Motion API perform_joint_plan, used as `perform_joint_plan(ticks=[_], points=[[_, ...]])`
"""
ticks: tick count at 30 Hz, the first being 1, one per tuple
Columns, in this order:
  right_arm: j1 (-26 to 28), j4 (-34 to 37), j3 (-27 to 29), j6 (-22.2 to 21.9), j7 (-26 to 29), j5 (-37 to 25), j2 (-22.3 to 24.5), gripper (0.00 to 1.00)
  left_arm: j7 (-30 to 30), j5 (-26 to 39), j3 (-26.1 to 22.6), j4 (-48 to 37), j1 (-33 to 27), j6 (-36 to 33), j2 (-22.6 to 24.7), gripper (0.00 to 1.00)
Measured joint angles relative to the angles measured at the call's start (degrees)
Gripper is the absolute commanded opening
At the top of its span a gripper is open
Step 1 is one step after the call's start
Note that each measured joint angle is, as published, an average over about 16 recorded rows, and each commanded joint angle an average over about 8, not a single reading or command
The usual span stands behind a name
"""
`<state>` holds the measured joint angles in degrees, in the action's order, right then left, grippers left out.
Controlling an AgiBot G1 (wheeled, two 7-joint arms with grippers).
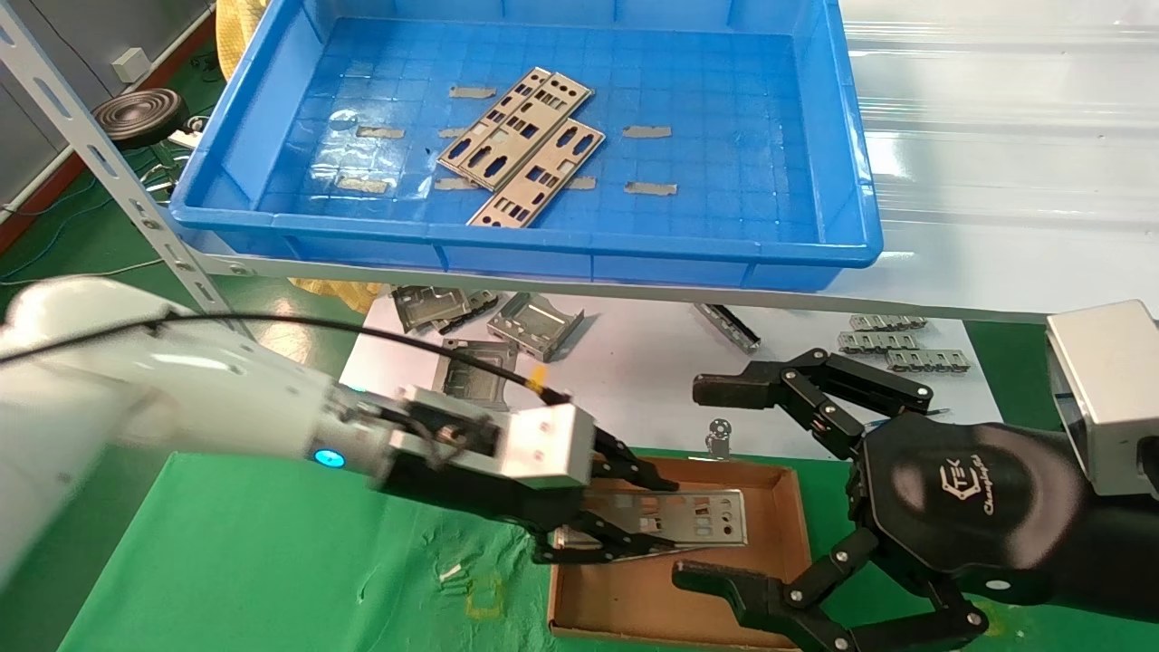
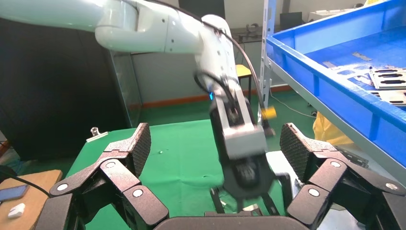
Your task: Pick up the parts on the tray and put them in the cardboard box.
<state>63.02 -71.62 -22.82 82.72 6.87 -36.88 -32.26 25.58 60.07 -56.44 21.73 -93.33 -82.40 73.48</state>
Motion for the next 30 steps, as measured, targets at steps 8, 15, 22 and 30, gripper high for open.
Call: perform_joint_plan(ticks=[8,15,22,30], points=[[0.00,0.00,0.00,0.00,0.00,0.00,0.00,1.00,5.22,0.81,-1.11,-2.90,3.92,6.36,3.63,0.00],[0.00,0.00,0.00,0.00,0.00,0.00,0.00,1.00,5.58,0.39,-2.74,-1.48,5.98,11.11,4.51,0.79],[0.00,0.00,0.00,0.00,0.00,0.00,0.00,1.00,3.66,-0.87,-4.71,0.60,6.70,14.70,4.61,1.00],[0.00,0.00,0.00,0.00,0.00,0.00,0.00,1.00,1.53,-3.25,-6.45,1.27,6.56,16.23,4.47,1.00]])
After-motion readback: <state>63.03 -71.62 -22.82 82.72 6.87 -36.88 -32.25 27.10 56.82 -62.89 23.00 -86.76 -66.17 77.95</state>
